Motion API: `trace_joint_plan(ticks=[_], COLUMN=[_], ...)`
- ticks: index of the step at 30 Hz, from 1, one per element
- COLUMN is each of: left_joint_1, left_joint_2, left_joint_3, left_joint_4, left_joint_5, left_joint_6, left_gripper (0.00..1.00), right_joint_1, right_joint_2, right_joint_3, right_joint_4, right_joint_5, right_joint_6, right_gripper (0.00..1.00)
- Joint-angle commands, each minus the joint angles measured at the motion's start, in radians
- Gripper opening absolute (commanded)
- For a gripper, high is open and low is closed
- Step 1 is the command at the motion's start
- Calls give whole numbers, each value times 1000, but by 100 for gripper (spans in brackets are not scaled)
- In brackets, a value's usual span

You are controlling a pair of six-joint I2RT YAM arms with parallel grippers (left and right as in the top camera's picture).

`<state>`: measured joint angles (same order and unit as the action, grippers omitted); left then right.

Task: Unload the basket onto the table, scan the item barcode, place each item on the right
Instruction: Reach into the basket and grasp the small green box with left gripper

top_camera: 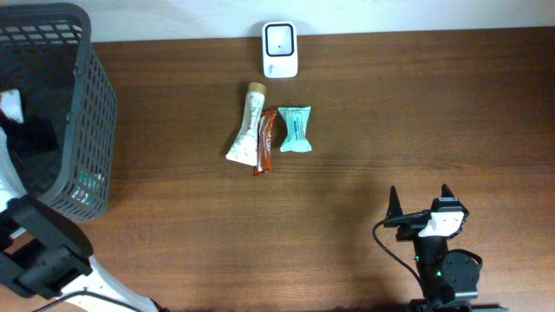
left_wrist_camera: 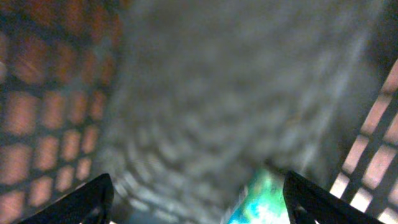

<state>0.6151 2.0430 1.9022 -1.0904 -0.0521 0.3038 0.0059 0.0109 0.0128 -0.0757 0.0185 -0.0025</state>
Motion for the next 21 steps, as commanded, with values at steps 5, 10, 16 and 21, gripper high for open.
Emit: trace_joint_plan(ticks=[5, 10, 16, 21], left_joint_1=[17, 17, 17, 17], left_joint_2=[-7, -7, 10, 11], left_joint_3=[-265, -300, -316, -454], left_joint_4=[-16, -10, -15, 42], left_joint_5=[68, 68, 129, 206], left_joint_6=[219, 267, 266, 266], left_gripper=[92, 80, 60, 49], right_joint_1=[-6, -5, -6, -6], right_joint_2=[-7, -7, -7, -7], right_joint_3=[-7, -7, -7, -7], right_joint_4=[-4, -4, -4, -4], right_joint_5=[12, 12, 12, 12], right_joint_6=[3, 3, 3, 3], right_gripper=[99, 98, 99, 99])
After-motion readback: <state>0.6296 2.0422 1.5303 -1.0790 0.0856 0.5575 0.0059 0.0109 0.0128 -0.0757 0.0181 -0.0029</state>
